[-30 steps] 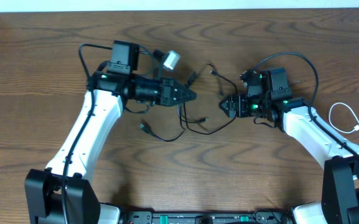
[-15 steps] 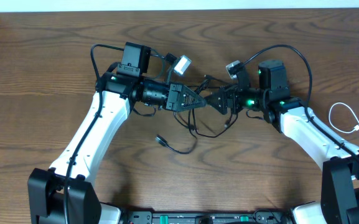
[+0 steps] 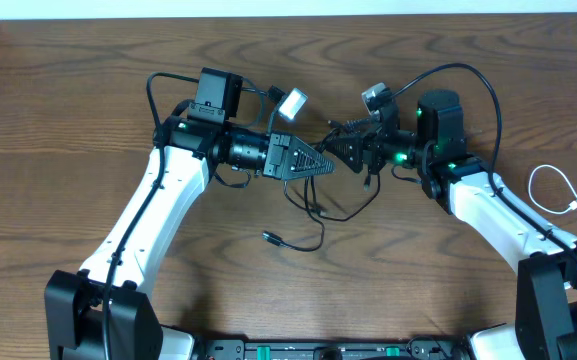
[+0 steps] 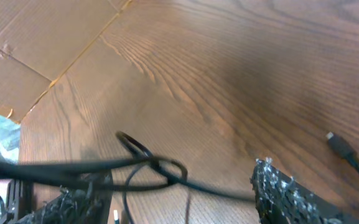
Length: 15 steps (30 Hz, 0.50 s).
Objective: Untangle cables
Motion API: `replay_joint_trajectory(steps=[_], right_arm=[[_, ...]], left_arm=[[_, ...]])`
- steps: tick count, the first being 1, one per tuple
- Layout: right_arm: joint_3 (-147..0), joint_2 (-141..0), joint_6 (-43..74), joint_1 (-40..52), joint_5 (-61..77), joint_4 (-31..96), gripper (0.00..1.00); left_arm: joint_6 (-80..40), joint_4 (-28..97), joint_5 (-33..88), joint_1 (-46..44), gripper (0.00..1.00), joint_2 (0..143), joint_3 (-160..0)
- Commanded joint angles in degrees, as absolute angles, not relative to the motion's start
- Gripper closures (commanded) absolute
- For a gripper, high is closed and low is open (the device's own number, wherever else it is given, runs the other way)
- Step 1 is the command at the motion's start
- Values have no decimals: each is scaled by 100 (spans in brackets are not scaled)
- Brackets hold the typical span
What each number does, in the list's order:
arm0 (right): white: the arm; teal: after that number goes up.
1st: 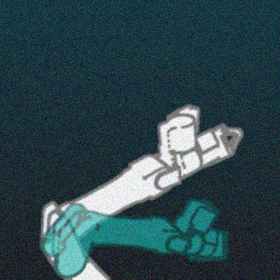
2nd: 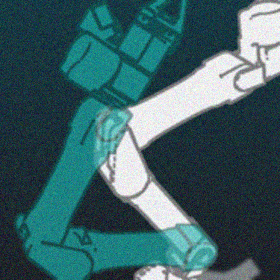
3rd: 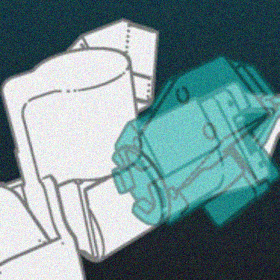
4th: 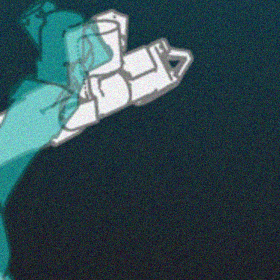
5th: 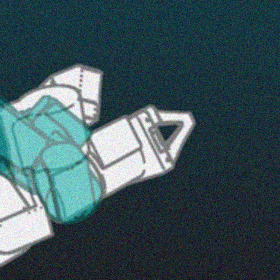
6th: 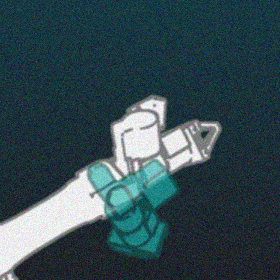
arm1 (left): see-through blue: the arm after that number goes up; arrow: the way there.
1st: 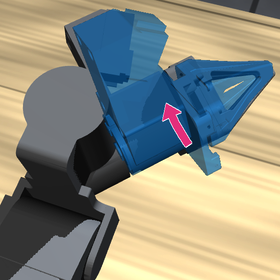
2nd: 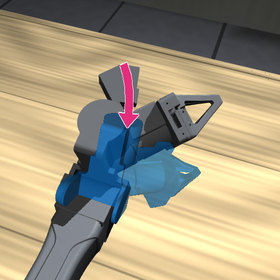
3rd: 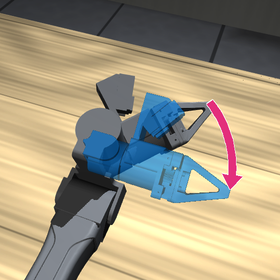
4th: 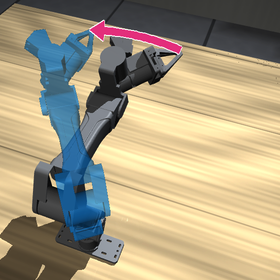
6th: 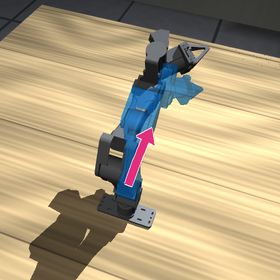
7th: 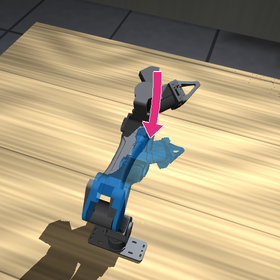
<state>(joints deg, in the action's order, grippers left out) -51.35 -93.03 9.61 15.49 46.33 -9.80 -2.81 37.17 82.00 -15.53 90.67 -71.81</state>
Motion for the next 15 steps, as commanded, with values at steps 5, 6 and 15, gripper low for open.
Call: replay_joint_trajectory(steps=[5,6,15], right_arm=[[-5120,-9290,937,1638,4692,-1203,34],[-5120,-9290,937,1653,4692,-1227,37],[-5120,-9290,937,1741,4692,-1116,92]], left_arm=[[-268,3721,8466,-1557,92,9087,-7260],[-268,3721,8464,-1557,92,9087,-7260],[-268,3704,8044,-1557,83,9087,-7260]])
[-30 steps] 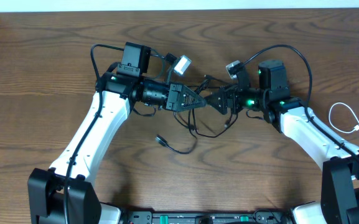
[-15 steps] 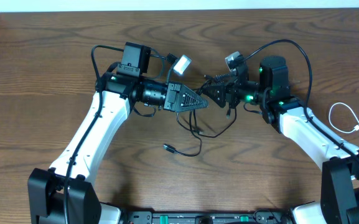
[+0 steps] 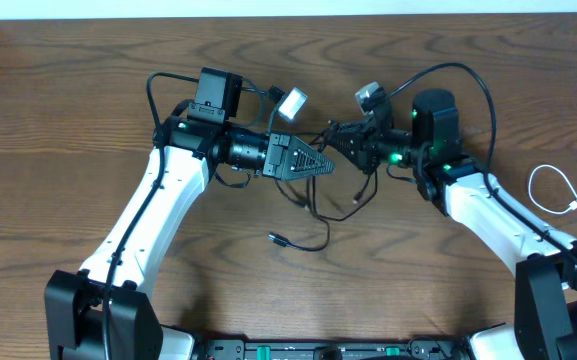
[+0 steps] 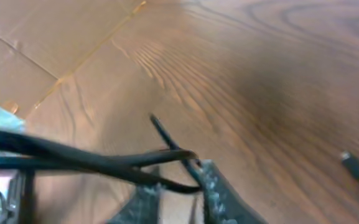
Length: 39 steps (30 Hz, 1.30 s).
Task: Untangle cables
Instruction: 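Spread the grippers apart to stretch the black cable loops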
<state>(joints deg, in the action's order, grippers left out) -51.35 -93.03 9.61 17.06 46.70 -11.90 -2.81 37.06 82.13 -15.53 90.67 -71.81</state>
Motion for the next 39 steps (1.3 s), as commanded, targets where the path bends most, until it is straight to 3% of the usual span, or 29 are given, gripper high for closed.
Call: replay_joint_trajectory(steps=[1,5,10,11,16,23,27,28,31,39], right_arm=[[-5120,-9290,939,1741,4692,-1026,96],[-5120,-9290,934,1734,4311,-211,99],[-5120,-9290,947,1723,2622,1245,99],[-5120,-9290,1037,1723,2143,1540,99],[-5120,-9290,1317,1702,631,2270,99],[-5133,-9290,1734,1297,38,2292,99],[-5205,-9201,1221,1033,1063,2244,99],[-5210,-9157,875,1007,1658,2169,99],[-5210,-9024,392,1013,3006,1885,99],[-5210,-8807,644,1017,3791,1288,99]], left_arm=[[-268,3706,7867,-1557,75,9087,-7260],[-268,3734,6777,-1557,64,9087,-7260],[-268,4034,5054,-1557,62,9087,-7260],[-270,4156,4665,-1557,63,9087,-7260],[-270,4768,3168,-1555,92,9087,-7260],[-316,5186,2390,-1522,92,9087,-7260],[-510,5153,2397,-1481,92,9087,-7260],[-591,5124,2423,-1481,87,9087,-7260],[-611,5000,2799,-1492,59,9091,-7260],[-1203,4860,2932,-1496,55,9343,-7247]])
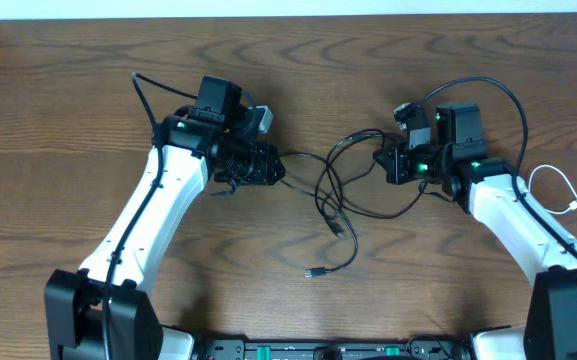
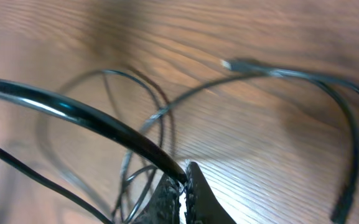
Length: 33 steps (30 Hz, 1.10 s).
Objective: Untangle cables
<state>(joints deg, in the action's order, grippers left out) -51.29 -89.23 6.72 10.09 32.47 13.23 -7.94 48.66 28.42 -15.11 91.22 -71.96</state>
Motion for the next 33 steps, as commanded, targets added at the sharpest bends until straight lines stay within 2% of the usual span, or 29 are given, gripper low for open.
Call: replay_joint_trajectory(steps=[1,12,20,29,30,31,32,33], right_arm=[[-5210,-8807,644,1017,3791,1286,99],[-5210,-8807,642,1015,3809,1194,99],[-5207,-8807,639,1017,3809,1160,99],[-5207,-8807,639,1017,3811,1160,99],[-5207,-8807,639,1017,3809,1160,99],[-5207,-8807,637,1017,3780,1160,99],[-5207,-8807,637,1015,3642,1160,99],[-5207,-8807,637,1015,3470,1162,99]], left_arm=[[-1376,4853,2932,-1496,55,9428,-7247],[-2849,4858,2939,-1496,55,10604,-7244],[-3037,4598,3312,-1505,56,11015,-7244],[-3181,4064,3028,-1782,55,11142,-7244],[-3179,4086,2895,-1800,60,11142,-7244],[-3179,4110,2755,-1798,70,11142,-7244],[-3151,4143,2574,-1796,86,11142,-7244],[-3109,4180,2429,-1778,92,11142,-7244]])
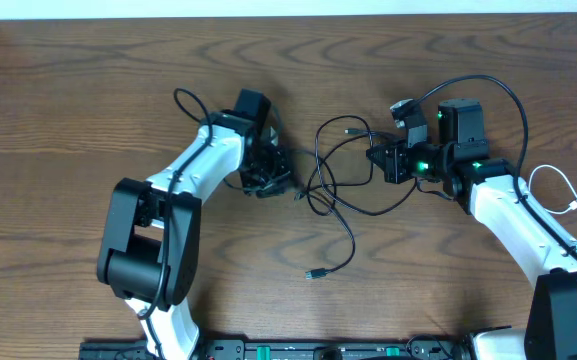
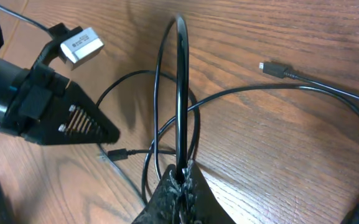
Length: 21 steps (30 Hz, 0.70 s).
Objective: Untangle cables
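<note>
Thin black cables (image 1: 333,195) lie looped over one another at mid-table, also seen in the right wrist view (image 2: 167,93). My right gripper (image 1: 373,158) (image 2: 182,176) is shut on one black strand, which rises in a tall loop from its tips. The left gripper (image 1: 286,184) (image 2: 114,132) sits just left of the tangle. Its fingers look pressed together, with nothing seen between the tips. A small plug (image 2: 120,154) lies just below those tips. One free plug (image 1: 348,130) (image 2: 272,67) points up-table, and another plug end (image 1: 312,273) lies nearer the front.
A white cable (image 1: 558,190) is coiled at the right edge, beside my right arm. Cardboard borders the table's far left corner. Bare wood surrounds the tangle in front and on the left.
The left arm has folded in, and its gripper is now slightly lower and further right, at the tangle's left edge. The loops have shifted and a plug now points up-table. My right gripper keeps its hold.
Both grippers first met at mid-table, the right open around the black loops and the left shut beside them. Then the right had shut on a strand. Later the grippers stood apart with the cables spread between them. Now the left sits close by the tangle.
</note>
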Motion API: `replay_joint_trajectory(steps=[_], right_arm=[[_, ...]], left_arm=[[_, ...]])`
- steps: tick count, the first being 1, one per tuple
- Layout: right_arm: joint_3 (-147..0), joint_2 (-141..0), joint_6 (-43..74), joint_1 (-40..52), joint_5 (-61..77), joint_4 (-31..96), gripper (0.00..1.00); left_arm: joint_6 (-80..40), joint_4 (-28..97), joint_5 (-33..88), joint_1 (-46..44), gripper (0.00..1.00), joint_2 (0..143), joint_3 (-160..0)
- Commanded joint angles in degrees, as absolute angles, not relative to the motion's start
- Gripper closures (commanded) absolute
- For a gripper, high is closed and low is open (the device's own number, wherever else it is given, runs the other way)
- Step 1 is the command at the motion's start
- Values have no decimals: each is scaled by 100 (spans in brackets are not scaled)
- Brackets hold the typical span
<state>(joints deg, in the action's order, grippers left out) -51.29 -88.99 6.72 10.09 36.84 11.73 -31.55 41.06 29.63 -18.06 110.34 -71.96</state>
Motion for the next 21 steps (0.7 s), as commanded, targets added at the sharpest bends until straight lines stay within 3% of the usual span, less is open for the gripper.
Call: replay_joint_trajectory(steps=[1,6,12,17,21], right_arm=[[-5207,-8807,637,1015,3179,1164,99],[-5207,-8807,773,956,777,1406,99],[-5207,-8807,2176,655,-1745,2202,99],[-5207,-8807,2650,16,-2858,2705,99],[-5207,-8807,2930,-794,-2926,2971,99]], left_arm=[[-3087,4261,2233,-1745,92,11142,-7244],[-3068,4908,1385,-1404,92,11137,-7244],[-2912,5459,449,-727,93,11137,-7244],[-2877,5548,338,-30,92,11137,-7244],[-2882,5551,342,521,93,11137,-7244]])
